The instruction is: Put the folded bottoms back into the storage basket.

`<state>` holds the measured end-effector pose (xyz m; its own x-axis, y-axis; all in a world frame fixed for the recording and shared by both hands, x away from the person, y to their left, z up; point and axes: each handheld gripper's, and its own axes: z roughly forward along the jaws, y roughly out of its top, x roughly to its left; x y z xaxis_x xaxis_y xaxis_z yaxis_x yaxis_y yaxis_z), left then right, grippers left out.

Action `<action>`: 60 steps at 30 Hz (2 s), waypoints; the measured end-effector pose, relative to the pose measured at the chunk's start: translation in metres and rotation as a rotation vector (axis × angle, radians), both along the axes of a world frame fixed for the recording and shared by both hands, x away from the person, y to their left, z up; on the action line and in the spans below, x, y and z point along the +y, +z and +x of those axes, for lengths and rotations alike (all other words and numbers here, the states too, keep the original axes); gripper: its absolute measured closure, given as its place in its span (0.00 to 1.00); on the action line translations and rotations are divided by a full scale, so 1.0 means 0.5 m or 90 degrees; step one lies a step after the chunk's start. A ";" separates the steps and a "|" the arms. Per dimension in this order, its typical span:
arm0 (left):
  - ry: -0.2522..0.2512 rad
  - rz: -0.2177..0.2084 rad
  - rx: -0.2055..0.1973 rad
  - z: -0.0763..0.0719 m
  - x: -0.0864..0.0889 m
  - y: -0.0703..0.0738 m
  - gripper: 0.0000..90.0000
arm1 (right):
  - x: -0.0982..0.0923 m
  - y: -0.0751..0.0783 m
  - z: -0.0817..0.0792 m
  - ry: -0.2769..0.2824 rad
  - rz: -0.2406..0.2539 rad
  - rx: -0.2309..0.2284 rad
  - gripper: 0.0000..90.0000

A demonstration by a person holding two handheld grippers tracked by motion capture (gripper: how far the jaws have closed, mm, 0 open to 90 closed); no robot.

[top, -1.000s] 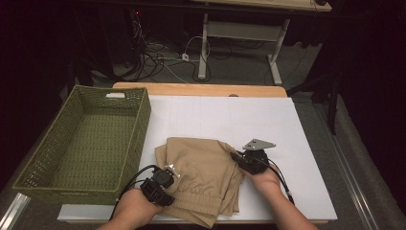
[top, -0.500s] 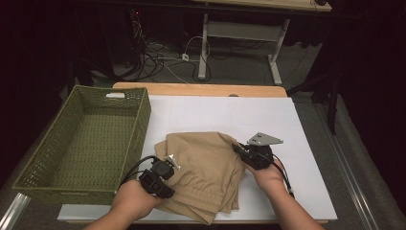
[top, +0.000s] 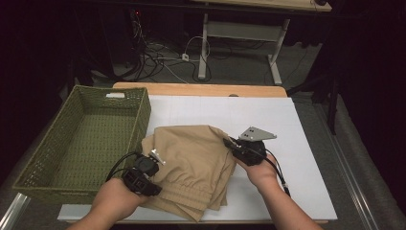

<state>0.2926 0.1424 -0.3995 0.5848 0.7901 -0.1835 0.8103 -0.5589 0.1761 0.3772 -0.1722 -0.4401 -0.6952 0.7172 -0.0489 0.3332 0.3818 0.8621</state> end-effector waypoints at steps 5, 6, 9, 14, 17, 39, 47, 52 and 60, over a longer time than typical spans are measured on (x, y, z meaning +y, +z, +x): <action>-0.008 0.011 0.003 0.008 0.017 0.008 0.83 | 0.022 0.008 -0.002 0.004 -0.002 -0.006 0.94; -0.009 0.013 0.005 0.010 0.019 0.010 0.84 | 0.025 0.009 -0.002 0.005 -0.003 -0.006 0.94; -0.015 0.020 0.011 0.020 0.025 0.017 0.83 | 0.033 0.008 0.002 0.002 0.001 -0.002 0.94; -0.017 0.023 0.021 0.039 0.033 0.026 0.83 | 0.035 0.003 0.009 -0.004 0.004 0.011 0.94; -0.017 0.027 0.028 0.047 0.035 0.026 0.83 | 0.036 -0.001 0.011 -0.003 0.008 0.014 0.94; -0.044 0.040 0.052 0.069 0.029 0.064 0.84 | 0.026 0.013 0.010 -0.001 0.034 0.018 0.94; -0.055 0.047 0.053 0.075 0.025 0.082 0.84 | 0.026 0.032 0.008 0.000 0.031 0.007 0.94; -0.059 0.052 0.055 0.080 0.023 0.095 0.84 | 0.027 0.046 0.009 -0.001 0.033 0.003 0.94; -0.066 0.057 0.060 0.089 0.025 0.116 0.84 | 0.029 0.067 0.009 -0.002 0.039 0.000 0.94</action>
